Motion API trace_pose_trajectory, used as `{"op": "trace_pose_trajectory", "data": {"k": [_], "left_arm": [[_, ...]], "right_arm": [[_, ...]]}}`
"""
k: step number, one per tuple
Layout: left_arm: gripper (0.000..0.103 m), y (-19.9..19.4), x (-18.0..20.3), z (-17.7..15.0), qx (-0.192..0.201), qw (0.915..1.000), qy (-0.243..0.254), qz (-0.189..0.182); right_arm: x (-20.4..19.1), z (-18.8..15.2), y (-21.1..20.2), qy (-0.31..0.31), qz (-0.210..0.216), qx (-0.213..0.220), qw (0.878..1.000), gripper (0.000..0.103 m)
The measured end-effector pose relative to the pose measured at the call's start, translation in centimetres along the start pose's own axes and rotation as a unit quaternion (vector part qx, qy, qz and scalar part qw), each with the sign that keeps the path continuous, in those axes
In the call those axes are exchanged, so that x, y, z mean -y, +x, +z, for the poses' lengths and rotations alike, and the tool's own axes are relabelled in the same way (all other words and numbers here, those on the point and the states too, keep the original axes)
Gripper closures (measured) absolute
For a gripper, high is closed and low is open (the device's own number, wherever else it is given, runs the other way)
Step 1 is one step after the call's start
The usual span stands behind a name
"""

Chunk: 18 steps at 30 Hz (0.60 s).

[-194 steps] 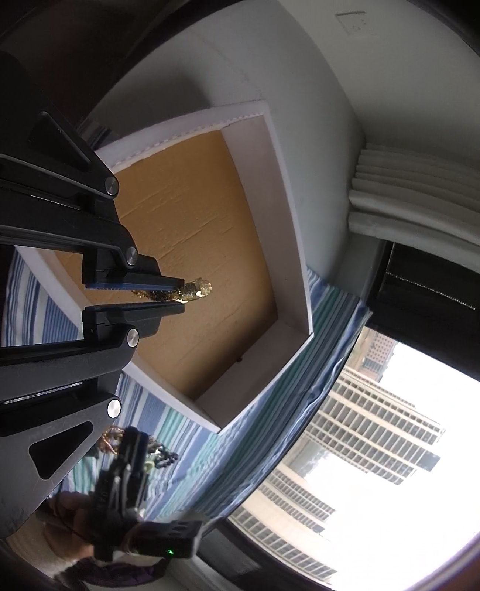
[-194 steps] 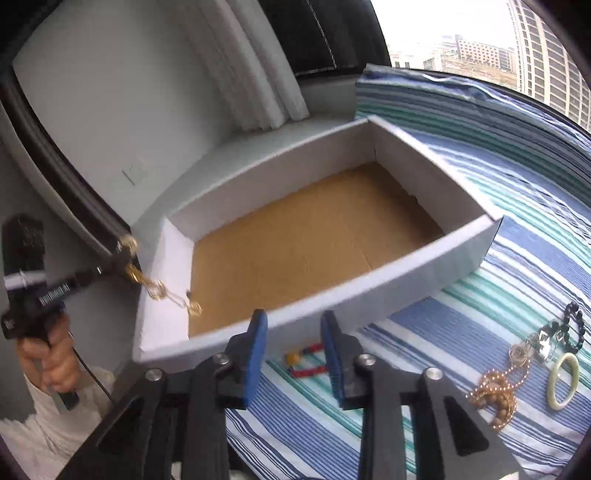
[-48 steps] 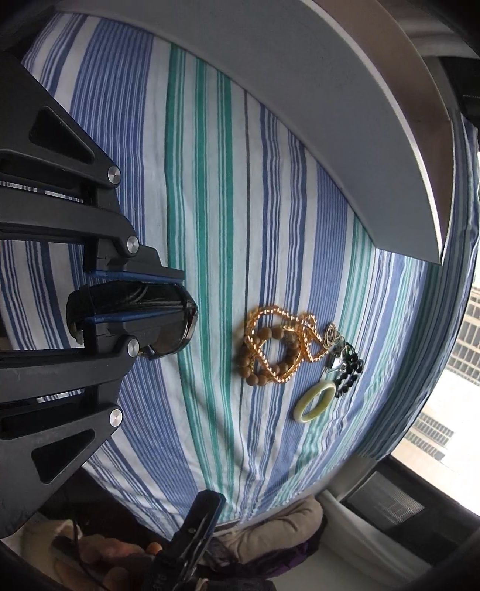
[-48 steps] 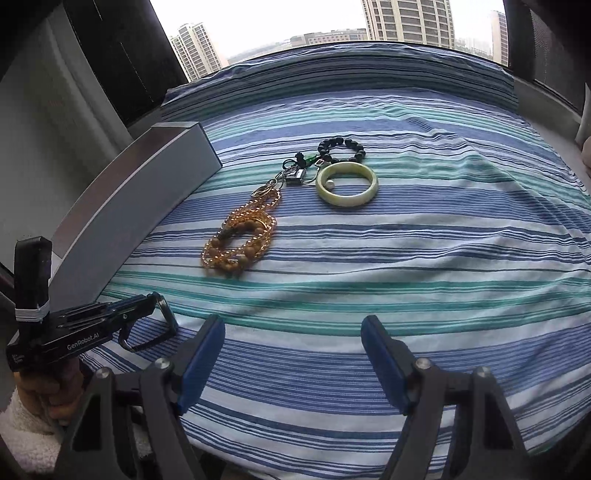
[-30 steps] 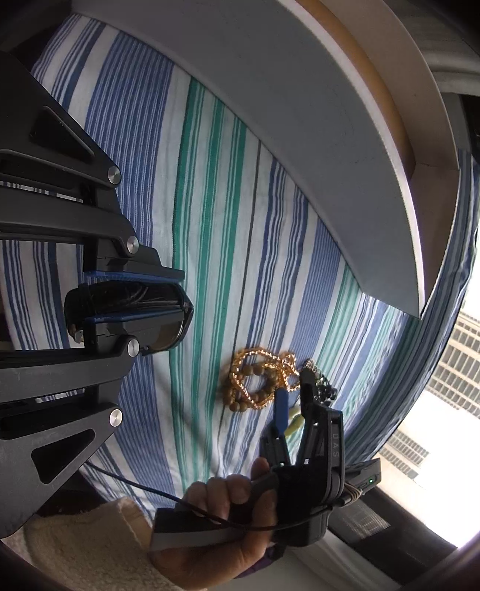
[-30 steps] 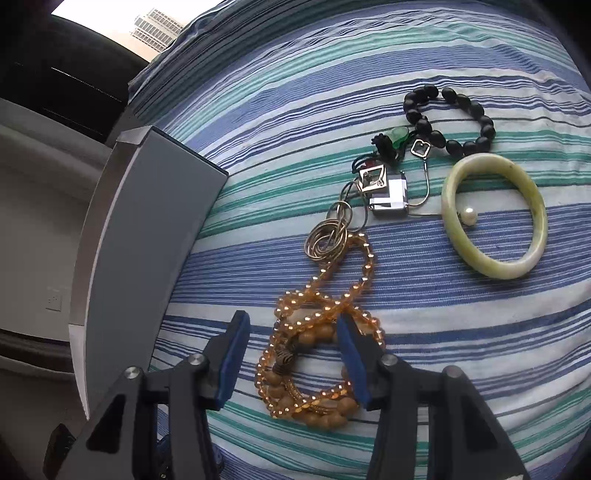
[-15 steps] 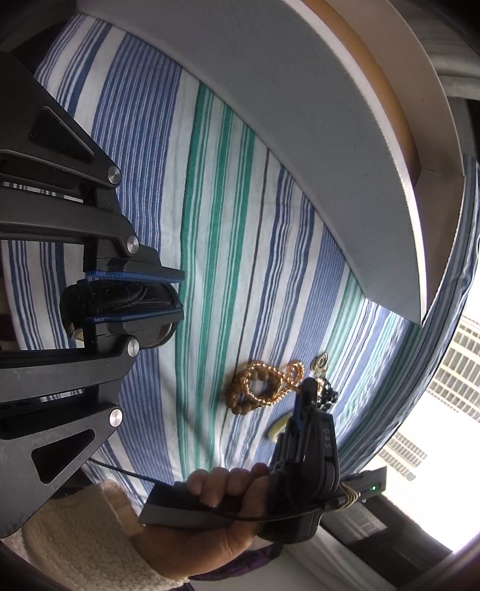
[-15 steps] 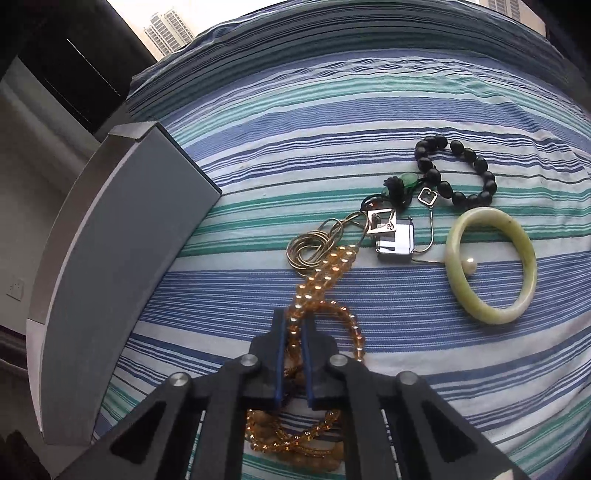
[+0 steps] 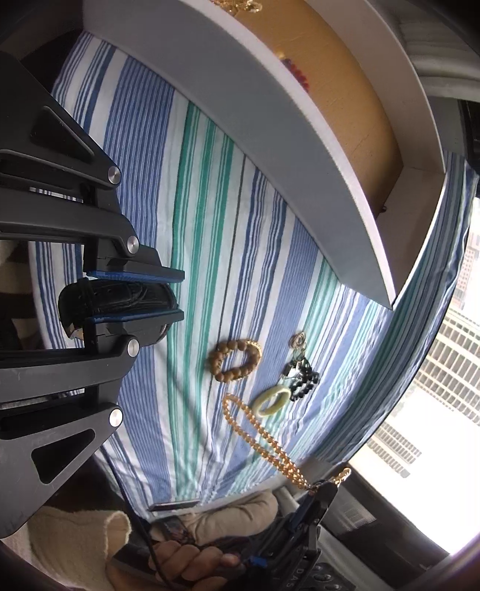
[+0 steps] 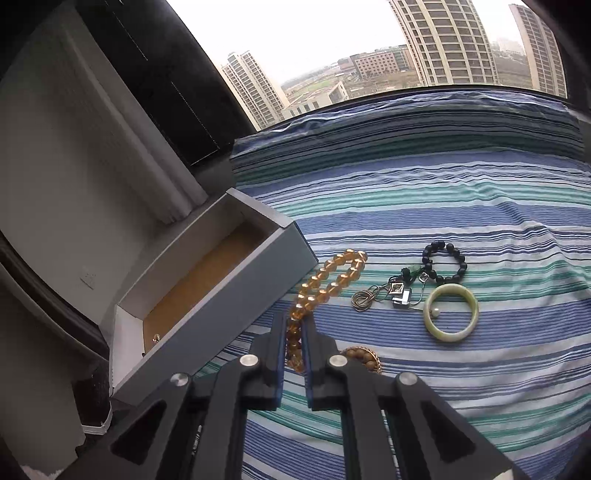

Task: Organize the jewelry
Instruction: 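Grasp the amber bead necklace with the right tool while the left tool holds the black item, then carry both items into the white box and open both tools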

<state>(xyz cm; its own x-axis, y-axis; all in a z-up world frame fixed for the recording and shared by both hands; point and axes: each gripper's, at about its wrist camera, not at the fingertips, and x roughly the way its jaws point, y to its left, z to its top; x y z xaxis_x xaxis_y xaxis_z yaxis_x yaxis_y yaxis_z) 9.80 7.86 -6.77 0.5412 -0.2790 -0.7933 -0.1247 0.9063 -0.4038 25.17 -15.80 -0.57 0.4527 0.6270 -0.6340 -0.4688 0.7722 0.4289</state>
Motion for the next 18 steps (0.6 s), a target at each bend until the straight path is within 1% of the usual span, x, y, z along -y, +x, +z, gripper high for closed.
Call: {"op": "trace_pose_trajectory", "data": {"k": [2, 5, 10, 12, 15, 18], "left_arm": [[0.091, -1.1, 0.1, 0.4, 0.005, 1.0000, -0.002, -0.005], [0.091, -3.1, 0.2, 1.0, 0.017, 0.9998, -0.002, -0.006], [0.091, -6.9, -0.7, 2.2, 0.047, 0.9988, -0.007, -0.003], [0.091, -8.7, -1.8, 2.9, 0.066, 0.9977, -0.011, 0.009], [0.091, -10.9, -3.8, 4.1, 0.099, 0.9938, -0.021, 0.045], [0.091, -12.2, -6.3, 5.1, 0.120, 0.9892, -0.043, 0.074]], "right_arm": [[-0.7, 0.2, -2.0, -0.013, 0.007, 0.010, 1.000, 0.095], [-2.0, 0.7, -3.4, -0.033, 0.017, 0.018, 0.999, 0.095], [-4.6, 1.2, -3.4, -0.061, 0.038, 0.016, 0.997, 0.095], [-5.9, 1.6, -3.0, -0.072, 0.049, 0.015, 0.996, 0.095], [-8.1, 2.6, -1.8, -0.087, 0.069, 0.014, 0.994, 0.095], [-10.7, 3.8, -0.2, -0.102, 0.093, 0.013, 0.990, 0.095]]}}
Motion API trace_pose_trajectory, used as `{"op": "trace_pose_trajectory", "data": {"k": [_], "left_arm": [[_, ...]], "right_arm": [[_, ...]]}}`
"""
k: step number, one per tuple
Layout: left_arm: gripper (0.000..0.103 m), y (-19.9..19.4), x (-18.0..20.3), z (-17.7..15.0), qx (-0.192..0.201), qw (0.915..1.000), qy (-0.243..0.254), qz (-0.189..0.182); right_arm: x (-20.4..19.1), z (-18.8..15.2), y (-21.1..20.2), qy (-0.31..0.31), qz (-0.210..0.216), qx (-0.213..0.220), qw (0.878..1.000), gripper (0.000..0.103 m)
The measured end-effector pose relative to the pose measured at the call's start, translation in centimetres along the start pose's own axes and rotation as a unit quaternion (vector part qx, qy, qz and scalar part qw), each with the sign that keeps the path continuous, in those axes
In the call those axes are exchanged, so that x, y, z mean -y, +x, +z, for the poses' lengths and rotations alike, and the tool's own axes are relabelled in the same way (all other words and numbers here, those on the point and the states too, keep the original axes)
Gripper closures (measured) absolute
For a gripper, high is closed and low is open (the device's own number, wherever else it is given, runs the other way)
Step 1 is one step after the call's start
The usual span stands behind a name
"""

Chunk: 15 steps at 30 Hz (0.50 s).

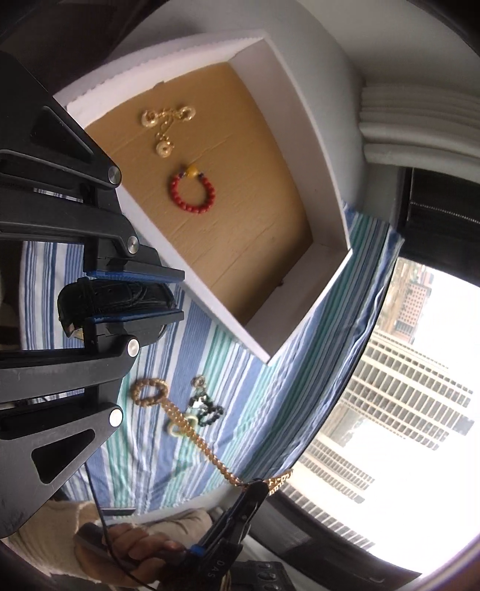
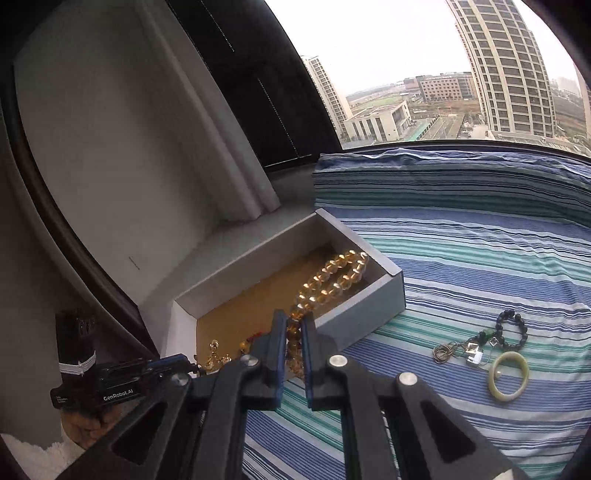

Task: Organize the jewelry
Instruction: 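Carry both items into the white box and open both tools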

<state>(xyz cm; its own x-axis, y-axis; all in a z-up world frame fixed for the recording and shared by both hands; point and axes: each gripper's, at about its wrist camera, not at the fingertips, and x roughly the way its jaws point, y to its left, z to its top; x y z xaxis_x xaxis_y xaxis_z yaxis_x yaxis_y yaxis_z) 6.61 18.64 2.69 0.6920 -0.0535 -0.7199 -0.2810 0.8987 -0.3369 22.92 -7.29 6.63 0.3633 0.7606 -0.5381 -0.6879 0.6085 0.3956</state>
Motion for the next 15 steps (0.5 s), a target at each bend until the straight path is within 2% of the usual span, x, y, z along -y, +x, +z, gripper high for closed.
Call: {"op": "trace_pose_trajectory", "data": {"k": [4, 5, 10, 15], "left_arm": [[0.092, 0.5, -3.7, 1.5, 0.014, 0.9987, -0.031, 0.038], [0.103, 0.8, -4.6, 1.8, 0.015, 0.9981, -0.039, 0.045], [0.103, 3.4, -8.6, 3.3, 0.013, 0.9960, -0.064, 0.061], [0.103, 5.7, -11.3, 3.7, -0.007, 0.9937, -0.088, 0.069]], "right_arm": [[-2.7, 2.4, 3.4, -0.022, 0.030, -0.001, 0.999, 0.095], [-3.3, 3.0, 4.3, -0.026, 0.036, -0.002, 0.999, 0.095], [-5.9, 5.1, 8.9, -0.049, 0.067, -0.006, 0.996, 0.095], [-6.4, 5.8, 13.8, -0.045, 0.061, -0.030, 0.997, 0.095]]}}
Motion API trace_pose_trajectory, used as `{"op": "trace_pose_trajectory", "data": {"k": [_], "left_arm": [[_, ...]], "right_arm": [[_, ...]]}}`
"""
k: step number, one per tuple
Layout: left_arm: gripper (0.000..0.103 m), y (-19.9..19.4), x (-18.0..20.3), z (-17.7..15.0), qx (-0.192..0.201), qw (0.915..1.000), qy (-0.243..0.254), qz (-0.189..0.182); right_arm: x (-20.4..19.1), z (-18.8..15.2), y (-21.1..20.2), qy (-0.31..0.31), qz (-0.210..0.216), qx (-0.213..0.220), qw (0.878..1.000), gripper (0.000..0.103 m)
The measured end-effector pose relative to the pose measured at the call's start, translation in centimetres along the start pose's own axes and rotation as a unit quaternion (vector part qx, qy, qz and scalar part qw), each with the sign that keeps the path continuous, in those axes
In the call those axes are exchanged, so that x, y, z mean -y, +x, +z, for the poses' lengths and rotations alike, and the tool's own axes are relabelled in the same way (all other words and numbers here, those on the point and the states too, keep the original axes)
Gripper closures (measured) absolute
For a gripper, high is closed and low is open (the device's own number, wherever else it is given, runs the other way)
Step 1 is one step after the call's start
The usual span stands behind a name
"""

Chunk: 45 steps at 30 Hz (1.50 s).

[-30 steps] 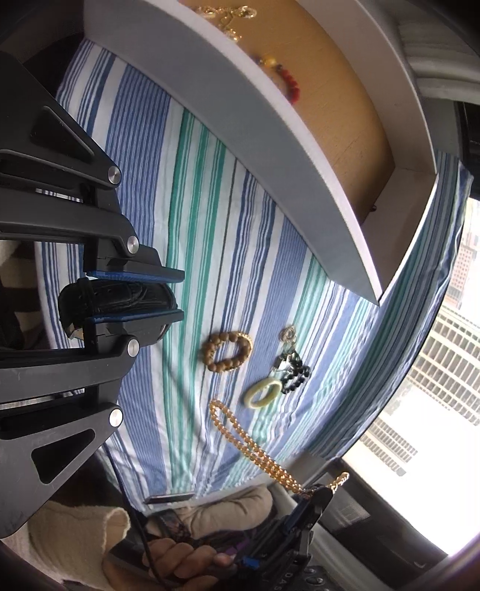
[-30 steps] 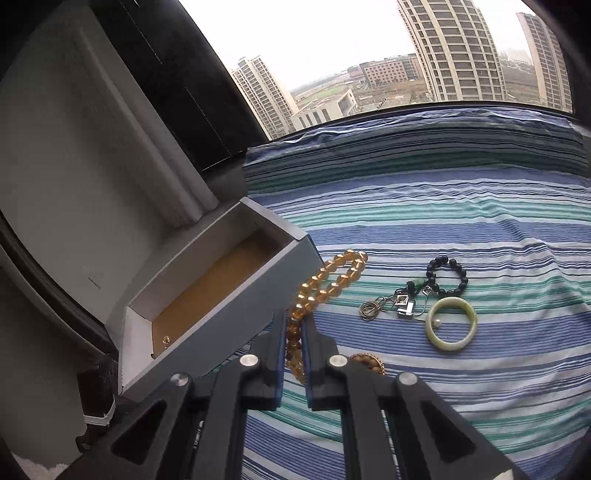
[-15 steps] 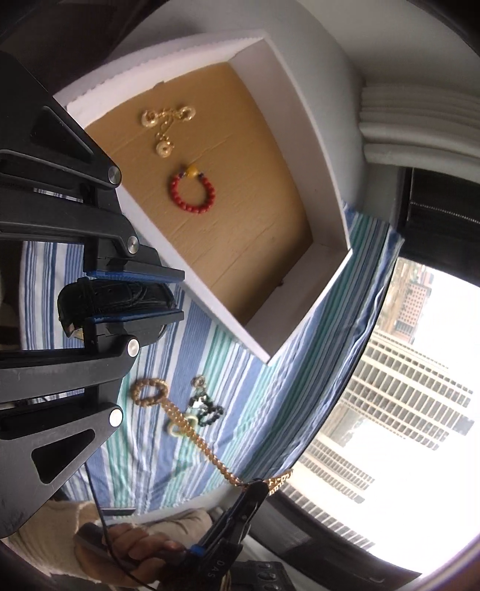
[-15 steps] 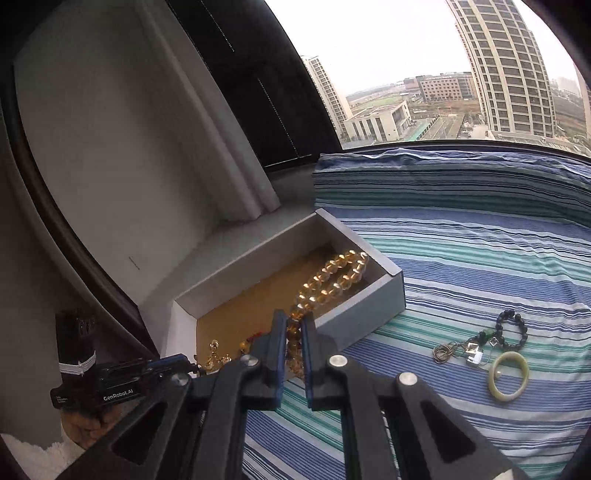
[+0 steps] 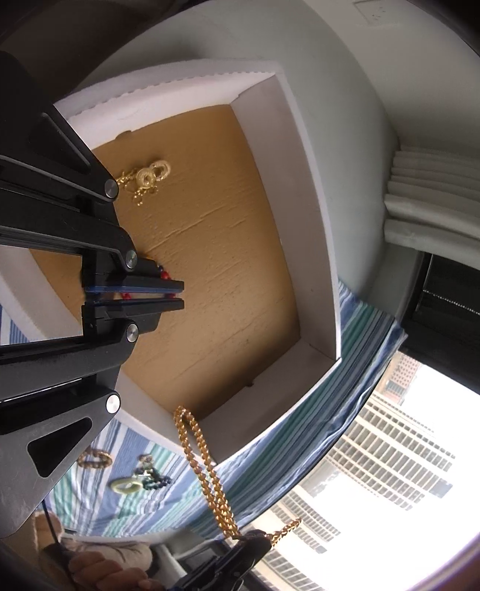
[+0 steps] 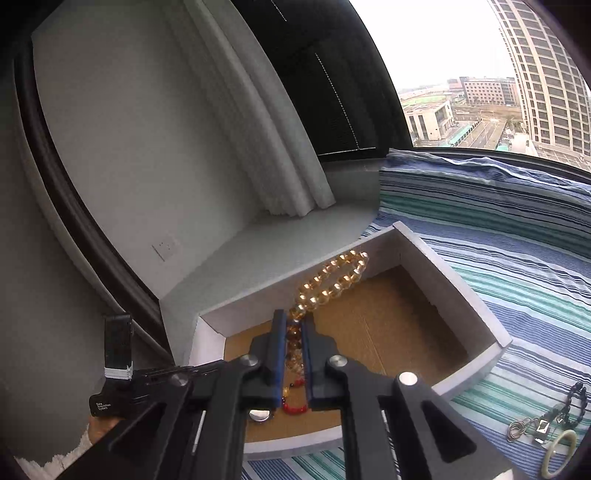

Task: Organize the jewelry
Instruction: 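Carry both items into the white box and open both tools, then move both tools back over the remaining jewelry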

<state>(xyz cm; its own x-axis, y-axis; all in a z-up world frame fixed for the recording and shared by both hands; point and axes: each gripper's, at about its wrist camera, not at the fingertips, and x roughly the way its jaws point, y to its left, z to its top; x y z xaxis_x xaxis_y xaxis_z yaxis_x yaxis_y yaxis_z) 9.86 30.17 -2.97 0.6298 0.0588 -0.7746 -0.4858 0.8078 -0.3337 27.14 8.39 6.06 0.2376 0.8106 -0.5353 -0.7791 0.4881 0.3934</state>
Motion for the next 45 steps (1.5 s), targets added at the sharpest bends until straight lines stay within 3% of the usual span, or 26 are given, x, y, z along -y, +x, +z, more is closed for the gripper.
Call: {"op": "trace_pose_trajectory", "data": {"k": [6, 7, 10, 11, 12, 13, 17, 20, 22, 25, 30, 33, 40, 45], "left_arm": [[0.102, 0.1, -0.1, -1.1, -0.005, 0.9998, 0.013, 0.011], [0.095, 0.3, -0.1, -1.3, -0.008, 0.9998, 0.012, 0.014], [0.043, 0.5, -0.1, -1.9, -0.011, 0.9998, 0.004, 0.019], [0.037, 0.3, 0.2, -2.1, -0.006, 0.9997, 0.003, 0.022], [0.037, 0.1, 0.5, -2.3, -0.002, 0.9997, 0.007, 0.024], [0.035, -0.1, 0.9, -2.5, 0.000, 0.9996, 0.012, 0.024], [0.024, -1.6, 3.3, -3.6, 0.020, 0.9989, 0.038, 0.017], [0.013, -2.6, 5.9, -5.0, 0.042, 0.9965, 0.071, 0.015], [0.010, -2.7, 7.6, -6.2, 0.048, 0.9944, 0.093, 0.010], [0.008, -2.4, 10.1, -8.2, 0.043, 0.9915, 0.122, -0.009], [0.006, -0.6, 14.2, -12.0, 0.019, 0.9867, 0.156, -0.040], [0.006, 0.6, 16.5, -14.7, -0.001, 0.9821, 0.180, -0.055], [0.006, 1.6, 21.7, -19.9, -0.023, 0.9636, 0.259, -0.063], [0.006, 1.6, 22.6, -21.5, -0.030, 0.9584, 0.275, -0.070]], "right_arm": [[1.8, -1.6, 5.4, 0.009, -0.015, -0.068, 0.998, 0.095], [2.3, -2.1, 6.5, 0.011, -0.012, -0.086, 0.996, 0.094], [3.6, -3.9, 8.7, 0.020, -0.029, -0.131, 0.991, 0.089], [4.0, -4.3, 8.5, 0.026, -0.037, -0.130, 0.990, 0.082], [4.5, -4.7, 8.0, 0.035, -0.043, -0.125, 0.991, 0.063], [4.9, -4.9, 7.1, 0.045, -0.051, -0.115, 0.991, 0.054], [4.8, -5.5, 1.6, 0.039, -0.081, -0.068, 0.994, 0.054], [3.5, -7.1, -3.5, 0.001, -0.129, -0.028, 0.991, 0.040], [3.2, -8.5, -6.9, -0.024, -0.168, -0.007, 0.986, 0.029], [4.0, -11.7, -12.5, -0.047, -0.236, 0.017, 0.970, 0.028], [6.9, -18.0, -20.7, -0.031, -0.369, 0.043, 0.928, 0.028], [8.4, -22.4, -23.8, 0.005, -0.404, 0.040, 0.914, 0.028], [9.3, -30.5, -23.0, 0.103, -0.367, 0.000, 0.925, 0.028], [8.1, -31.4, -20.8, 0.102, -0.314, -0.010, 0.944, 0.028]]}}
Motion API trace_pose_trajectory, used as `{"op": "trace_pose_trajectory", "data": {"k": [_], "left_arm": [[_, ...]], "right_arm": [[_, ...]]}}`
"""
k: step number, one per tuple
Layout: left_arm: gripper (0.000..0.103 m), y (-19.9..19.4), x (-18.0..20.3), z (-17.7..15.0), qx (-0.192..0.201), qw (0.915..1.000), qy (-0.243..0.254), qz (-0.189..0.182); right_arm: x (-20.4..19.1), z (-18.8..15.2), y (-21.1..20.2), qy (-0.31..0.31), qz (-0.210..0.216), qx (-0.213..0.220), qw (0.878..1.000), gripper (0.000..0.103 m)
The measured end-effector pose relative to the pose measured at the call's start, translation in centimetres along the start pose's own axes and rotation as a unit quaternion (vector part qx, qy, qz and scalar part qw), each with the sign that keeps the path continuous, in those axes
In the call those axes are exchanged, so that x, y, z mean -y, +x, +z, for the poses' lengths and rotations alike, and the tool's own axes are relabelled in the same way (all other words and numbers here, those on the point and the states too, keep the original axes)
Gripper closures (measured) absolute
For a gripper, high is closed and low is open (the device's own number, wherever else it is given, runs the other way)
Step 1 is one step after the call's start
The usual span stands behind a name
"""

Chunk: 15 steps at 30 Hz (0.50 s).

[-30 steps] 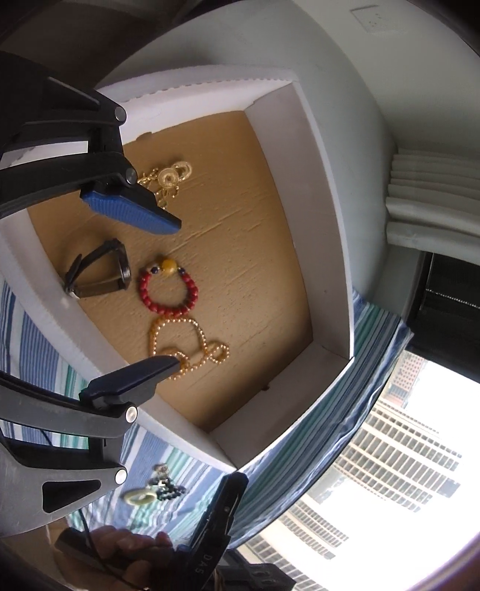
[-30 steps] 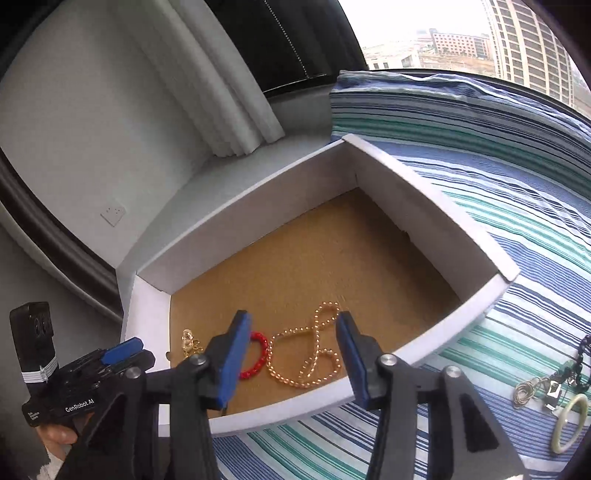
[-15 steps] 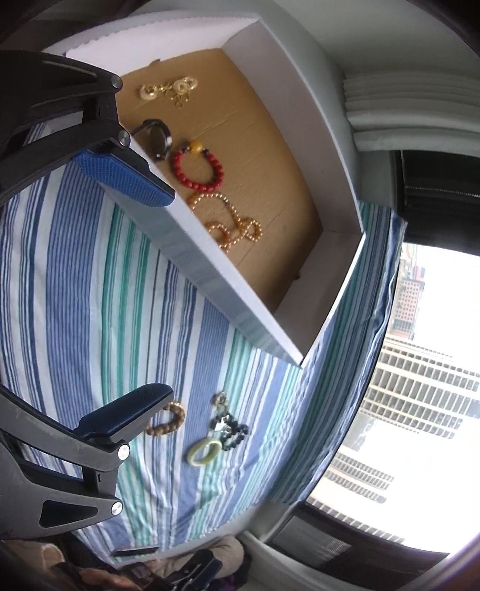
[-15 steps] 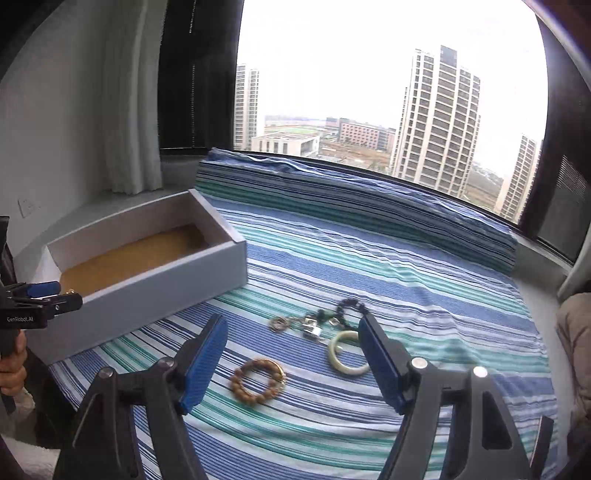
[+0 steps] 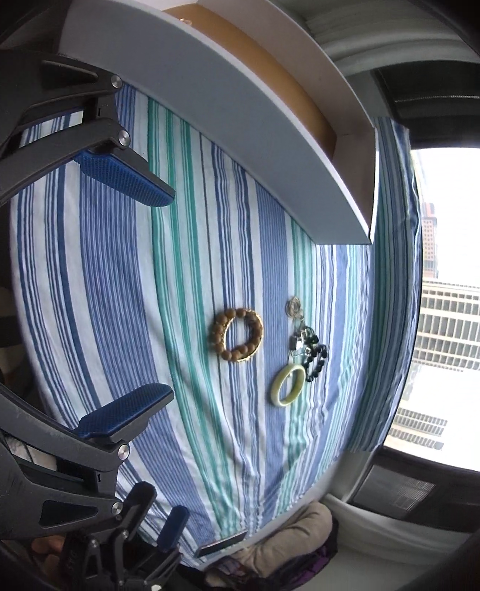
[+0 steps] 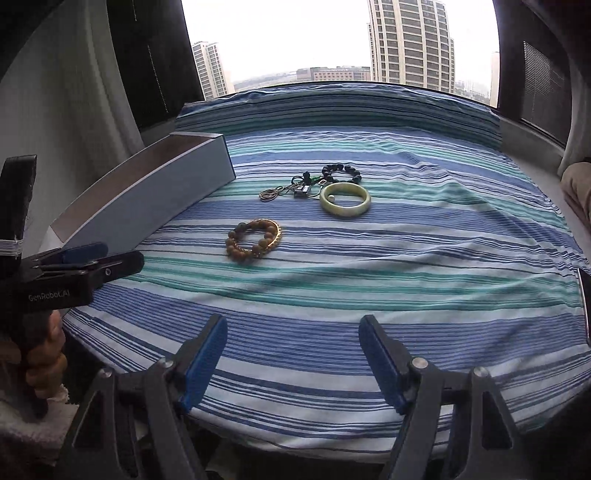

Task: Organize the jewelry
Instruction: 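Move both tools back over the remaining jewelry, then lower the left tool onto the wooden bead bracelet and close it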

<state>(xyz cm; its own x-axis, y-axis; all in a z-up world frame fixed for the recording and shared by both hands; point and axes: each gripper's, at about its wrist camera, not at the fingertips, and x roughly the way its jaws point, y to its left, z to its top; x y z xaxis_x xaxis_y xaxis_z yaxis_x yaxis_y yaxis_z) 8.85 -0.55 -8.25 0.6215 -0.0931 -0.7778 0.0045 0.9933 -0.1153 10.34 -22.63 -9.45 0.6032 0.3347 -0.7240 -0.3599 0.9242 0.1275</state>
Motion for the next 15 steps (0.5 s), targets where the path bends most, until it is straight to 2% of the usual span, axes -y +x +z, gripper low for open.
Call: {"op": "trace_pose_trajectory", "data": {"k": [7, 10, 15], "left_arm": [[0.006, 1.2, -0.4, -0.7, -0.027, 0.9994, -0.022, 0.010], [0.006, 1.6, -0.4, -0.7, -0.038, 0.9989, -0.021, 0.021], [0.005, 1.4, -0.1, -0.7, -0.031, 0.9988, -0.008, 0.038]], "right_arm": [[-0.9, -0.1, 0.6, -0.010, 0.003, -0.001, 1.000, 0.028], [-0.3, -0.4, 0.8, -0.002, -0.016, -0.006, 1.000, 0.028], [0.0, -0.4, 0.8, -0.001, -0.041, -0.006, 0.999, 0.028]]}}
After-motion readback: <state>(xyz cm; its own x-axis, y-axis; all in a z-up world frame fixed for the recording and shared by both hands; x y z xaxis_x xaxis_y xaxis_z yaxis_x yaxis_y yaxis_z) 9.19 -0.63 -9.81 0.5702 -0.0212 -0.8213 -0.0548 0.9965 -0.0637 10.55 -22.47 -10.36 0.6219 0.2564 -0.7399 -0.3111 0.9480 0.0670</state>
